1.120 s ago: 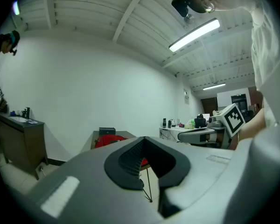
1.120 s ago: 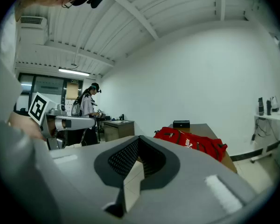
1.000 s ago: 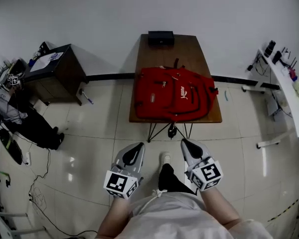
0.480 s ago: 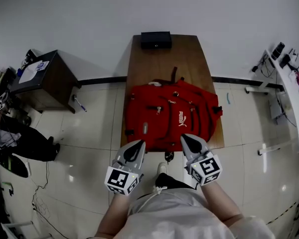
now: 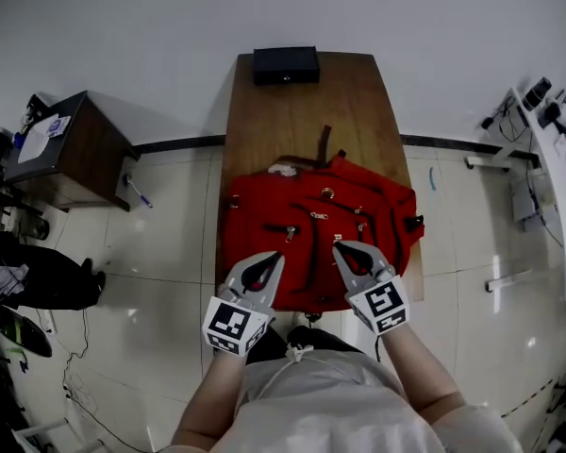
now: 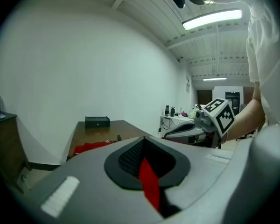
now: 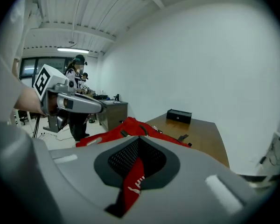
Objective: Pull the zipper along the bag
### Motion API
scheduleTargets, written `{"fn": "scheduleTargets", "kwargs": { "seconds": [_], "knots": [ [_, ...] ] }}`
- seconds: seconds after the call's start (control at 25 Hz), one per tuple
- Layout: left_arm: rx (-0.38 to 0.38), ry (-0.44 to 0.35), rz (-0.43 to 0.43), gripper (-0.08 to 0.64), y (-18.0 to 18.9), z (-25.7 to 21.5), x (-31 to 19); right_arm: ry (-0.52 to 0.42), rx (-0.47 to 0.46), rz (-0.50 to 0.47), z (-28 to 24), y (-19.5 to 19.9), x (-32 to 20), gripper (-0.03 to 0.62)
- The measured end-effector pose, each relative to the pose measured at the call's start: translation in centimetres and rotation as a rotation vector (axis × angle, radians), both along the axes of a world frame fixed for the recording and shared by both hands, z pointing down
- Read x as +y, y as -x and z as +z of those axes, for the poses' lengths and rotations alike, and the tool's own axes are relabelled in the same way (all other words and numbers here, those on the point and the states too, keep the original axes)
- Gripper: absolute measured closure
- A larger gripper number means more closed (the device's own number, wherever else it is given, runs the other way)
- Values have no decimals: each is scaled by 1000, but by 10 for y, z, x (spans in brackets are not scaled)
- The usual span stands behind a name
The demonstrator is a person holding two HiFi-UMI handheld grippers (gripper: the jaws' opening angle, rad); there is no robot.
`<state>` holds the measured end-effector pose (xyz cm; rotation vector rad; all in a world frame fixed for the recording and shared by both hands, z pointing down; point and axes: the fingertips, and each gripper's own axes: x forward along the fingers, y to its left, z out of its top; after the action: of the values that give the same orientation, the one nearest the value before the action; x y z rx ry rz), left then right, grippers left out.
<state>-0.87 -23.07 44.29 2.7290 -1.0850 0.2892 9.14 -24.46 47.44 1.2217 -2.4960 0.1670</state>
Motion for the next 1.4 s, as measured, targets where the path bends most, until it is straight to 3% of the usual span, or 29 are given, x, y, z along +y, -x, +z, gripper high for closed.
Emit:
{"fn": "scheduleTargets", "kwargs": {
  "seconds": [0.2, 0.44, 0.6, 0.88, 1.12, 1.4],
  "knots": [
    [-31, 45, 45, 554, -14, 21, -34, 31, 85, -33, 26, 1, -31, 584],
    [-115, 101, 117, 553, -35, 47, -74, 27, 246, -118, 50, 11, -64, 520],
    [-182, 141, 143, 553, -47, 64, -93, 17, 316, -169, 61, 15, -76, 518],
    [-250, 207, 167, 553, -56, 83, -105, 54, 299, -235, 65, 22, -81, 548],
    [-258, 234, 189, 553, -58, 89, -108, 98, 257, -257, 64, 21, -79, 578],
    [-264, 211, 192, 554, -61, 91, -108, 137, 247, -284, 57, 19, -67, 583]
  ]
}}
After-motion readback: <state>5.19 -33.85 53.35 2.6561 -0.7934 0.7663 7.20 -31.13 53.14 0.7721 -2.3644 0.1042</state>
